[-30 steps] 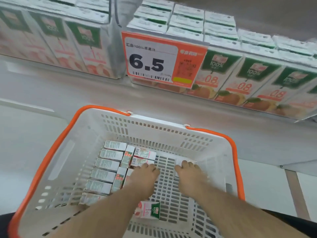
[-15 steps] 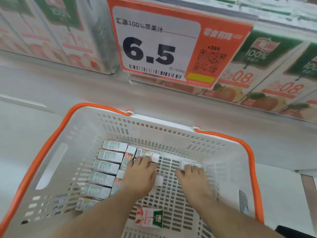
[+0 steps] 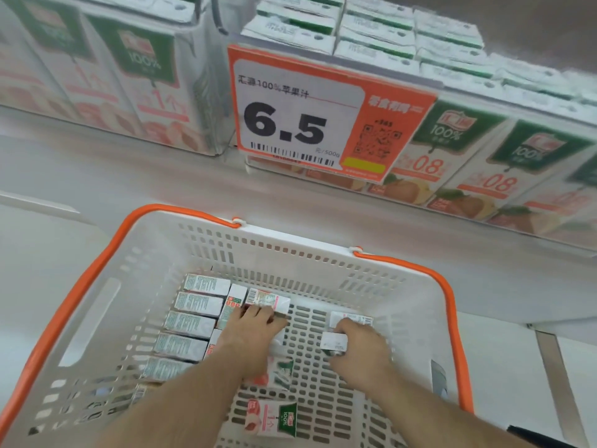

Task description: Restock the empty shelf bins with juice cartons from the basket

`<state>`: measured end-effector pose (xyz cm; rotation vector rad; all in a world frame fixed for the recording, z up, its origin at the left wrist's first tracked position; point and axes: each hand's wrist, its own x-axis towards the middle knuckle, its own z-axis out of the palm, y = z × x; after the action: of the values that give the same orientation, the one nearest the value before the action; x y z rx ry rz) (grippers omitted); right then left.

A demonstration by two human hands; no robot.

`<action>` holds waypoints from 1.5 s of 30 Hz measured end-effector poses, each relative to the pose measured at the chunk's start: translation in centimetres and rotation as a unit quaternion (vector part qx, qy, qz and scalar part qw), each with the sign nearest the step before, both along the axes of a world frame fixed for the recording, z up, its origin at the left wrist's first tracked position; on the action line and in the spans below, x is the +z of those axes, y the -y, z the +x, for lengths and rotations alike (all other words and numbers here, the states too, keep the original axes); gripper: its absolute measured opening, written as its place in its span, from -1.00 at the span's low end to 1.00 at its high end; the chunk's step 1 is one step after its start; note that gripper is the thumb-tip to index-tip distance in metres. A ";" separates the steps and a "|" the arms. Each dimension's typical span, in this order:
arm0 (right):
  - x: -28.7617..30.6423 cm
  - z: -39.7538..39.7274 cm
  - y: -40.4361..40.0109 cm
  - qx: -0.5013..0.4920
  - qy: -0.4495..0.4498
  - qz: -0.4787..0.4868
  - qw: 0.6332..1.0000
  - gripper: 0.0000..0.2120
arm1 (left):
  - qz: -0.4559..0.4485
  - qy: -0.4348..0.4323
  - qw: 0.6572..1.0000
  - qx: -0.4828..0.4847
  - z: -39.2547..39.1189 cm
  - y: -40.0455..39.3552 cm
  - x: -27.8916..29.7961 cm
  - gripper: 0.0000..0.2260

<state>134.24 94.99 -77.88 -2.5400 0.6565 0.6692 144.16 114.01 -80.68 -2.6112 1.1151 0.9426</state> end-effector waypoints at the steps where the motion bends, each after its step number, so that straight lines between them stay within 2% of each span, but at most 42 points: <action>1: 0.4 -0.1 0.1 -0.051 -0.001 0.032 0.998 -0.71 | 0.007 0.003 1.000 0.003 -0.3 -0.2 -0.1 -0.15; 3: 1.2 -0.3 0.0 -0.134 -0.005 0.092 0.987 -0.67 | 0.018 0.016 1.000 0.016 -0.7 -0.6 -0.3 -0.09; 5: 2.0 -0.6 -0.2 -0.187 -0.008 0.134 0.973 -0.62 | 0.027 0.032 0.999 0.025 -0.7 -0.8 -0.3 -0.13; 8: 3.2 -0.7 -0.5 -0.257 0.005 0.194 0.947 -0.62 | 0.006 0.027 0.997 0.071 -0.4 -1.0 0.0 -0.35; 11: 5.1 -0.1 -0.6 -0.320 0.023 0.222 0.921 -0.67 | -0.089 -0.041 0.970 0.223 -0.1 -1.2 1.1 -0.60; 12: 5.8 0.2 -0.6 -0.342 0.028 0.242 0.908 -0.68 | -0.131 -0.075 0.943 0.295 0.1 -1.3 1.9 -0.69; 13: 6.7 0.6 -0.5 -0.360 0.030 0.271 0.892 -0.69 | -0.178 -0.124 0.902 0.374 0.4 -1.2 2.9 -0.77; 15: 8.8 1.2 -0.5 -0.376 0.031 0.339 0.862 -0.70 | -0.278 -0.241 0.783 0.501 1.0 -1.1 5.1 -0.84; 16: 10.0 1.4 -0.5 -0.379 0.037 0.374 0.846 -0.71 | -0.312 -0.296 0.730 0.531 1.2 -1.1 6.4 -0.84; 18: 12.6 1.7 -0.6 -0.379 0.053 0.440 0.812 -0.70 | -0.351 -0.377 0.661 0.546 1.6 -1.2 8.9 -0.82; 20: 15.3 1.7 -0.8 -0.371 0.061 0.505 0.777 -0.65 | -0.373 -0.419 0.630 0.537 1.8 -1.4 11.5 -0.76; 23: 18.7 1.7 -1.1 -0.360 0.065 0.585 0.724 -0.47 | -0.405 -0.444 0.606 0.521 1.8 -1.6 15.4 -0.65; 25: 20.9 1.6 -1.4 -0.360 0.069 0.615 0.698 -0.54 | -0.433 -0.453 0.584 0.515 1.7 -1.6 18.2 -0.62; 27: 23.2 1.4 -1.7 -0.353 0.067 0.623 0.695 -0.71 | -0.463 -0.468 0.545 0.520 1.6 -1.6 21.3 -0.62; 29: 25.6 1.0 -2.2 -0.322 0.062 0.626 0.707 -0.82 | -0.493 -0.489 0.490 0.526 1.4 -1.5 24.4 -0.71; 30: 26.9 0.8 -2.6 -0.301 0.062 0.627 0.716 -0.85 | -0.504 -0.493 0.472 0.529 1.3 -1.5 26.0 -0.79; 31: 27.9 0.7 -2.9 -0.280 0.063 0.623 0.728 -0.86 | -0.507 -0.496 0.467 0.528 1.2 -1.5 27.4 -0.77; 33: 29.5 0.5 -3.6 -0.225 0.095 0.570 0.784 -0.86 | -0.493 -0.477 0.503 0.525 1.1 -1.6 29.7 -0.58; 34: 29.9 0.6 -3.9 -0.200 0.129 0.521 0.820 -0.73 | -0.483 -0.460 0.536 0.517 1.1 -1.7 30.5 -0.56; 35: 30.5 0.5 -4.2 -0.168 0.159 0.464 0.855 -0.59 | -0.470 -0.443 0.575 0.501 1.1 -2.0 31.2 -0.60; 37: 31.6 0.4 -4.7 -0.085 0.213 0.360 0.904 -0.48 | -0.442 -0.414 0.652 0.456 1.2 -2.9 32.5 -0.73; 39: 33.0 0.4 -5.0 0.009 0.266 0.273 0.924 -0.48 | -0.440 -0.366 0.711 0.408 1.4 -4.0 33.4 -0.82; 41: 34.3 0.4 -5.3 0.088 0.298 0.201 0.929 -0.47 | -0.470 -0.300 0.746 0.363 1.9 -5.1 34.0 -0.87; 43: 35.2 0.9 -5.8 0.126 0.315 0.188 0.922 -0.48 | -0.486 -0.249 0.772 0.326 2.3 -6.0 34.4 -0.83; 45: 35.8 1.7 -6.2 0.136 0.328 0.195 0.914 -0.46 | -0.459 -0.222 0.814 0.277 2.7 -6.6 34.4 -0.76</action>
<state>135.95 101.21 -42.08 -2.2720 -0.0646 -0.0103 146.86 120.64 -46.31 -3.7933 1.0883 1.4592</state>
